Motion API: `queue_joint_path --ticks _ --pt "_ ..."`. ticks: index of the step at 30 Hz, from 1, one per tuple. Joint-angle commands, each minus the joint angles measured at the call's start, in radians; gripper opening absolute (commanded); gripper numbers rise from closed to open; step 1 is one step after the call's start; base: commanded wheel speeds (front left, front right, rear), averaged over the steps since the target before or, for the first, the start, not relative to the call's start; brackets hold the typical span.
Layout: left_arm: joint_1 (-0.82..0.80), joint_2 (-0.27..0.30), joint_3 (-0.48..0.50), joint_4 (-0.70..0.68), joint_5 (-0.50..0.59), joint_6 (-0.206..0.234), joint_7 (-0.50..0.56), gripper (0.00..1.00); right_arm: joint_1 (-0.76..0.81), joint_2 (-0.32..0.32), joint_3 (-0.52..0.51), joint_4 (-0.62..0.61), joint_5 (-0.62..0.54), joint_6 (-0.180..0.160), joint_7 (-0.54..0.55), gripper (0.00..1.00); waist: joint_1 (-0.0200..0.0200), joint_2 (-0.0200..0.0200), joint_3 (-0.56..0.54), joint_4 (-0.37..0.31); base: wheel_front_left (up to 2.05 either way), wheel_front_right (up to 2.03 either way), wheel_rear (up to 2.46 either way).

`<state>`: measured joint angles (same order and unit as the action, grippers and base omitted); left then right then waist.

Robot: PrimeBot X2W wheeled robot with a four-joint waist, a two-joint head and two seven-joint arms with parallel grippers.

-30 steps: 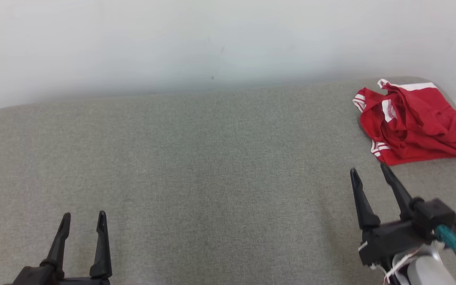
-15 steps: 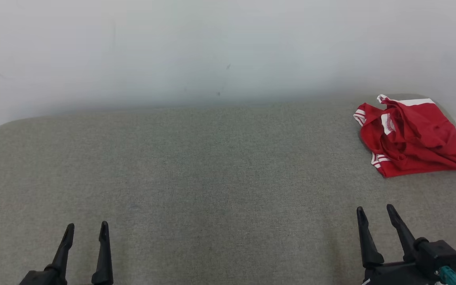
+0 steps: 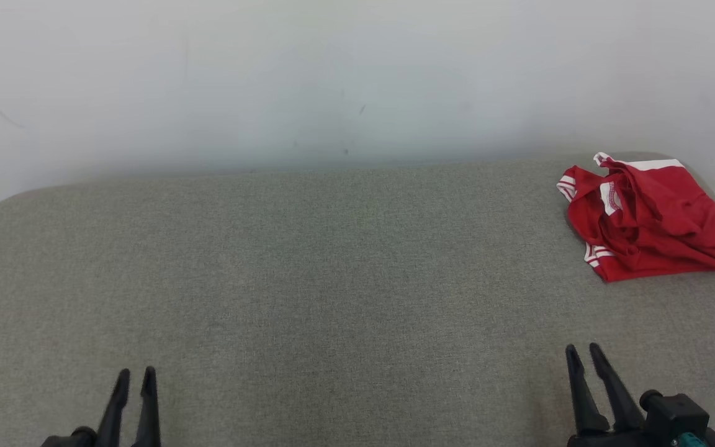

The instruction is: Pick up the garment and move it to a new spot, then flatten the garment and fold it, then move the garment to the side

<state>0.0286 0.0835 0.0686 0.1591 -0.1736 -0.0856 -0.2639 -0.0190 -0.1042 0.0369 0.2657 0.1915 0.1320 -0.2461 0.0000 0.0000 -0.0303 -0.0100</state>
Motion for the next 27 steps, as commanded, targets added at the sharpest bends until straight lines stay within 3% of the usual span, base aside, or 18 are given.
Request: queue_joint_path --ticks 1,27 --pt "0.007 -0.004 0.0 0.016 -0.002 0.0 0.001 0.0 0.009 0.001 0.001 0.015 0.001 0.0 0.001 0.0 0.0 0.0 0.0 0.0 0.0 0.0 0.0" --pt "-0.031 -0.016 0.014 0.05 -0.419 -0.013 0.112 0.0 -0.013 0.018 -0.044 0.016 0.413 0.0 0.106 0.0 0.0 0.0 0.006 0.002 0.0 0.0 0.0"
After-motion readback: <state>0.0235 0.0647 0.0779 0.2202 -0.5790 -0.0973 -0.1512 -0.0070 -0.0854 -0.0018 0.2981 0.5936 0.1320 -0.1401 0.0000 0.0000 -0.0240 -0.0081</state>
